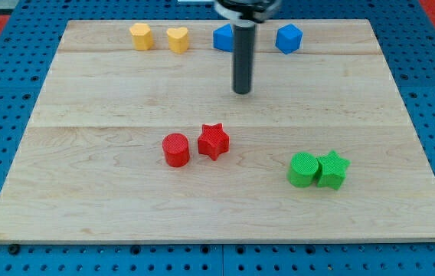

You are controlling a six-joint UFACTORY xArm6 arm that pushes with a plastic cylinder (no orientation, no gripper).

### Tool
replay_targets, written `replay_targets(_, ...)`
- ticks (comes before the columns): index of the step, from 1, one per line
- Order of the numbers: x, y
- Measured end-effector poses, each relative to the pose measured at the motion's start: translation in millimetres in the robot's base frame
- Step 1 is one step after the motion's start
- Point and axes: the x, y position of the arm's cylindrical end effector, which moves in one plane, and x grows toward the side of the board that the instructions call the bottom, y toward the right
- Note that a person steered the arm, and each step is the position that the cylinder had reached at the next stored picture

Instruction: Place the red star below the blue triangle

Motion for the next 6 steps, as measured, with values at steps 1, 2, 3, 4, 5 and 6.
replay_targets(1, 39, 15)
replay_targets(2, 88, 14)
replay_targets(3, 130, -9)
replay_targets(4, 133, -63)
replay_targets(5, 131, -99)
replay_targets(6, 114, -94)
